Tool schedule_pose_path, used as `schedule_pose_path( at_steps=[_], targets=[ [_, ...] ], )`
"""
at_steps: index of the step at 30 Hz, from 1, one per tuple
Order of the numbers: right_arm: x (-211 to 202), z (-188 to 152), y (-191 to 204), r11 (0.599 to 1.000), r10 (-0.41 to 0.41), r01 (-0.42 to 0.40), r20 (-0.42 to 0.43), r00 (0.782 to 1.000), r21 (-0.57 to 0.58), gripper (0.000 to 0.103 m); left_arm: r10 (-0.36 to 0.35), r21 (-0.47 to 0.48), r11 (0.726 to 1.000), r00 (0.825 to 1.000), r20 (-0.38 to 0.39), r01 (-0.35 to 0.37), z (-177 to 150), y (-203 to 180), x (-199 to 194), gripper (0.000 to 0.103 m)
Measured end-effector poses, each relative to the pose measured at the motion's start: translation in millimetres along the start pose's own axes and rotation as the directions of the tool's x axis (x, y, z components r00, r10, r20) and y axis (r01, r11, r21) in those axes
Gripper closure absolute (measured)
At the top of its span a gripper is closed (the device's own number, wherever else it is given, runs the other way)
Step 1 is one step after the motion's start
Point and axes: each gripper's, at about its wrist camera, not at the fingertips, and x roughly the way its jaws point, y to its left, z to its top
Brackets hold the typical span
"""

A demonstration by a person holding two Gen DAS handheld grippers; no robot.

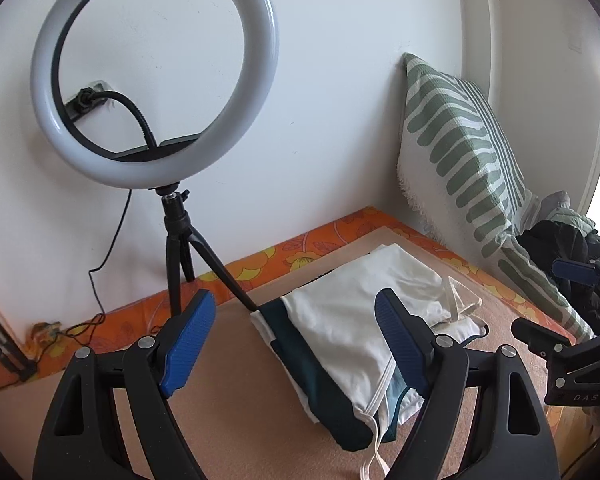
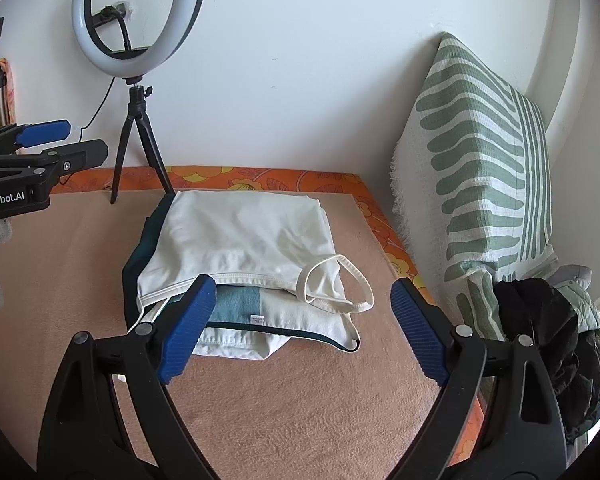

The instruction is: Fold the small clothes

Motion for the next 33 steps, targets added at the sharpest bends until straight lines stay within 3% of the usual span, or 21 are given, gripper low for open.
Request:
schedule_pose_path(
  at_steps=[16, 29, 33],
  targets=[
    [-120.1, -20.6, 80.9, 0.998, 0.058, -0.061, 0.125, 0.990, 0.018, 0.011, 0.018, -0.013, 1.000, 0.998, 0.067, -0.017, -49.2, 45.7, -137.8, 0.020],
    [-161.5, -66.4, 159.8, 0.994, 0.102, -0.107, 0.143, 0.984, 0.025, 0.009, 0.047, 0.011, 0.999, 0.995, 0.090, -0.048, -118.7, 83.9, -231.8, 0.018],
    [-166.3, -79.3, 170.8, 0.994, 0.094, -0.102, 0.156, 0.983, 0.048, 0.005, 0.059, 0.006, 0.998, 0.993, 0.097, -0.060, -141.0, 89.3, -248.8, 0.003]
  ],
)
